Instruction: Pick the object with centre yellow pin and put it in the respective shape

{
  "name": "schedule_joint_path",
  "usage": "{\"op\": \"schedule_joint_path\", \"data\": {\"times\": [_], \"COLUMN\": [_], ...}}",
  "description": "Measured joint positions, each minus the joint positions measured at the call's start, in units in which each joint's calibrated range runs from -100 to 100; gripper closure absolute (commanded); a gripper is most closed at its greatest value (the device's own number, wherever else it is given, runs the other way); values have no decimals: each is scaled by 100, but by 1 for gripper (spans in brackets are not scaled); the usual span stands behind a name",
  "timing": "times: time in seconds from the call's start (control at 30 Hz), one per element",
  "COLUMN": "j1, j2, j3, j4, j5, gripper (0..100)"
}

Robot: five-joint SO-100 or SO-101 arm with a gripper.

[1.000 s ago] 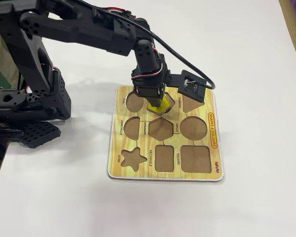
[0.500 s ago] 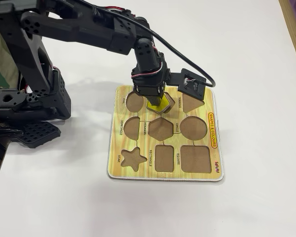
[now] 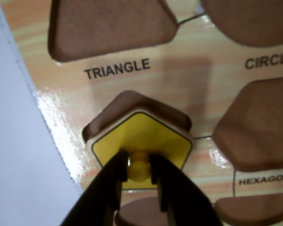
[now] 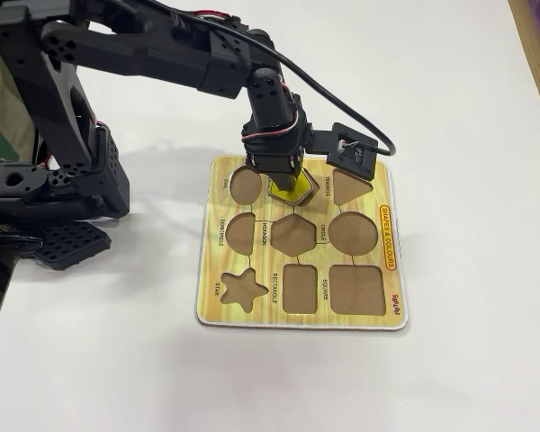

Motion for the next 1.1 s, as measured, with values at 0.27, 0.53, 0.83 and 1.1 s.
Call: {"op": "schedule_joint_path", "data": {"times": [0.27,0.53,0.83,1.1], "j1": [0,0,-28,-28], "j2": [0,52,455,455], "j3": [0,-27,-513,-513], "j4": [0,0,17,17], "j5": [0,0,0,0], "gripper": [99,99,99,99]}}
